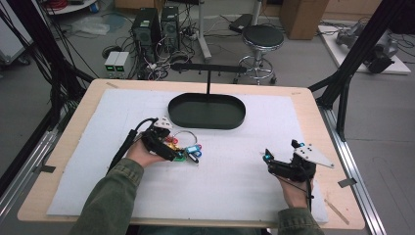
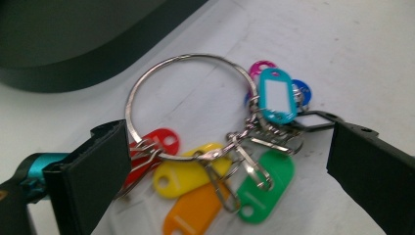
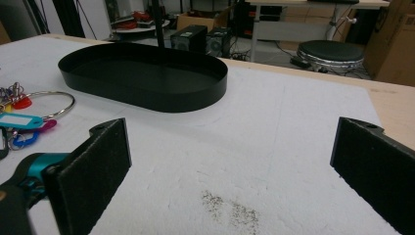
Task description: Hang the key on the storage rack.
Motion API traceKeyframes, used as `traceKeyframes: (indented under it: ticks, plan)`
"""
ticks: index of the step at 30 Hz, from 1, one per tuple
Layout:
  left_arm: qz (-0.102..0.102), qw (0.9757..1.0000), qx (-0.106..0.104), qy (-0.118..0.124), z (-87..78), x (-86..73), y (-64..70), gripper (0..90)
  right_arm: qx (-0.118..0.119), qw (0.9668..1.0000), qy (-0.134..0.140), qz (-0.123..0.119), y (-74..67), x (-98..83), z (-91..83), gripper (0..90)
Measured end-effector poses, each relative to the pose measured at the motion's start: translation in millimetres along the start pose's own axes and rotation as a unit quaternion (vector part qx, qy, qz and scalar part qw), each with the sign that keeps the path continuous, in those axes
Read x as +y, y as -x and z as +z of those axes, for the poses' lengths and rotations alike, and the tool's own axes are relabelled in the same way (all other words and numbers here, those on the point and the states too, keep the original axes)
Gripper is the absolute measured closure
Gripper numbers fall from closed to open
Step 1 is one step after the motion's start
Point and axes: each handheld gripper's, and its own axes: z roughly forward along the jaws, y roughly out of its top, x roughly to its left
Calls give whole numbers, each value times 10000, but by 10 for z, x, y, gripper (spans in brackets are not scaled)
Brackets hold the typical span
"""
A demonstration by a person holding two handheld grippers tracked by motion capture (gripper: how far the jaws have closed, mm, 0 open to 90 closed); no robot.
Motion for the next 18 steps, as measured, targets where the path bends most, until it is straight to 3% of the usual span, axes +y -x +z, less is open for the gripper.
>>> traceKeyframes:
  ticks: [7, 12, 18]
  plan:
    - [60, 9995, -233, -225, 158, 26, 39, 86, -16, 10000, 5, -16, 5, -2, -9, 4]
    - [175, 9989, -378, -200, 153, 26, 27, 274, -16, 10000, 4, -3, 12, -6, -9, 4]
    - [259, 9987, -395, -181, 177, 17, 27, 385, -25, 10000, 19, -14, 13, -6, -6, 4]
